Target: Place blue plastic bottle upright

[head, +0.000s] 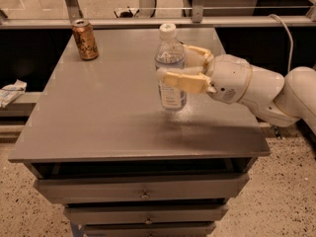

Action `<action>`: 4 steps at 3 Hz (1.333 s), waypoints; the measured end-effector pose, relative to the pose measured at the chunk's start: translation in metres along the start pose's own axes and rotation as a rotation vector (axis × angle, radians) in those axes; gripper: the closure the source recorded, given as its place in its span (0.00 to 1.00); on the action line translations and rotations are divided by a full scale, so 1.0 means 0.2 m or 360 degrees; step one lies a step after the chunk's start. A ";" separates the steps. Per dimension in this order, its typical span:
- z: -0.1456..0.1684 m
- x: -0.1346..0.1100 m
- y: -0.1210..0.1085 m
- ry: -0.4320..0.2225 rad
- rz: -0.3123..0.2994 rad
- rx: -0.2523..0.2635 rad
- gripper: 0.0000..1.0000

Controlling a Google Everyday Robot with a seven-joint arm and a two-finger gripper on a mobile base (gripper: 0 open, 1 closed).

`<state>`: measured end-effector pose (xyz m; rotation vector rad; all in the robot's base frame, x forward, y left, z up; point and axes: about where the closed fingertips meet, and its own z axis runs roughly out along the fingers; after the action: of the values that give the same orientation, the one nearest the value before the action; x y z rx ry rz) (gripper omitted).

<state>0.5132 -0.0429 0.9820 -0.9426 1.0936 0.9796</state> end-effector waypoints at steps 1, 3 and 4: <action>-0.01 0.05 0.01 -0.0025 0.0004 0.0009 1.00; -0.04 0.12 0.01 -0.0048 0.0033 0.0042 0.53; -0.06 0.15 0.03 -0.0054 0.0055 0.0065 0.22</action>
Offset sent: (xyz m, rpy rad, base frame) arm 0.0029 -0.0082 -0.0287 0.0378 0.0146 -0.0259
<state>0.5097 -0.0472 0.9492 -0.8738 1.1006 0.9947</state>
